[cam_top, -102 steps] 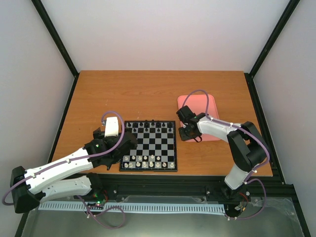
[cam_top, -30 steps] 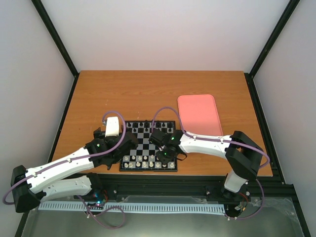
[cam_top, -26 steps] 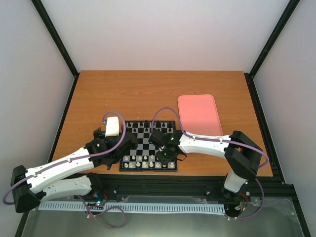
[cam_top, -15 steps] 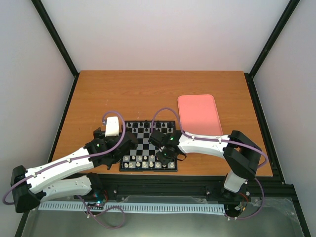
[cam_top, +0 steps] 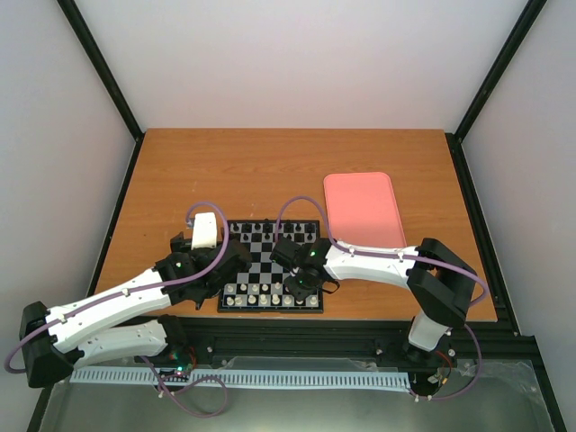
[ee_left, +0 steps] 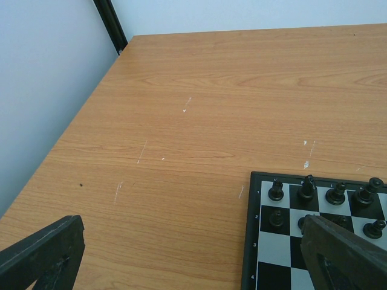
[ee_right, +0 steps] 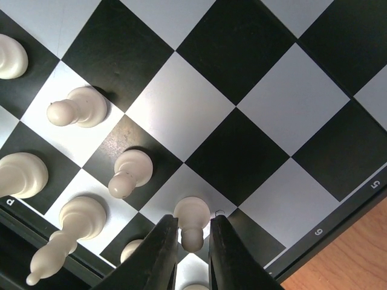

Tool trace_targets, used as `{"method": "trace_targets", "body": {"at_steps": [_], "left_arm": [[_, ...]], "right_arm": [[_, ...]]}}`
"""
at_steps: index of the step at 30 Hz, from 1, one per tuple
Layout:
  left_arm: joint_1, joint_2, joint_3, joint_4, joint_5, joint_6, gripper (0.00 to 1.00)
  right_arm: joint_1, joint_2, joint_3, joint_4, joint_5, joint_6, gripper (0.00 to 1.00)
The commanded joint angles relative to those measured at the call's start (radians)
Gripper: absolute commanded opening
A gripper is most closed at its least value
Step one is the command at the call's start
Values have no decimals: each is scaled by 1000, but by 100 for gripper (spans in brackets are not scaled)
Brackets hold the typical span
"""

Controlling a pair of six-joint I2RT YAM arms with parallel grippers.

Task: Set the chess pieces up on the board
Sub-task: Place the chess piece on the chessboard, then pick up the chess piece from the storage box.

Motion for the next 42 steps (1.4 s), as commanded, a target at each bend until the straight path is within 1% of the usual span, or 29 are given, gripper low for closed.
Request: {"method": "trace_targets", "body": {"at_steps": [1,6,8,16,18,20,25,27,28,29,33,38,42], "left_arm": [[5,-9,34,-15,-23,-25,100],[5,-7,35,-14,-23,-25,100],[5,-8,35,-15,-24,-26,100],[5,-6,35,-17,-27,-27,100],[5,-7,36,-17,-26,-28,100],[5,-7,36,-18,-26,-26,100],[5,-11,36,-20,-29,-28,100],[6,-12,34,-16,-27,-26,100],[5,-11,35,-15,-26,-25,100],[6,-9,36,-14,-25,-23,100],[5,-6,36,-12,-20,-21,100],[5,-2,35,0,-13,-12,100],[5,0,36,0,-11,-9,100]], "right_arm": [[12,-2,19,5,11,-10,20],[17,-36,13,10,-3,-18,23],[18,-53,13,16,-6,-22,27],[19,-84,28,0,45,-29,34],[19,-89,34,-15,78,-30,34],[19,-107,42,-36,132,-24,37],[2,-180,41,-74,302,9,52],[-38,-205,34,-73,314,11,56],[-65,-212,29,-69,311,9,60],[-88,-217,24,-64,311,4,61],[-207,-217,-14,-21,283,-23,64],[-356,-169,-44,52,227,-56,63],[-409,-125,-40,96,200,-78,61]]}}
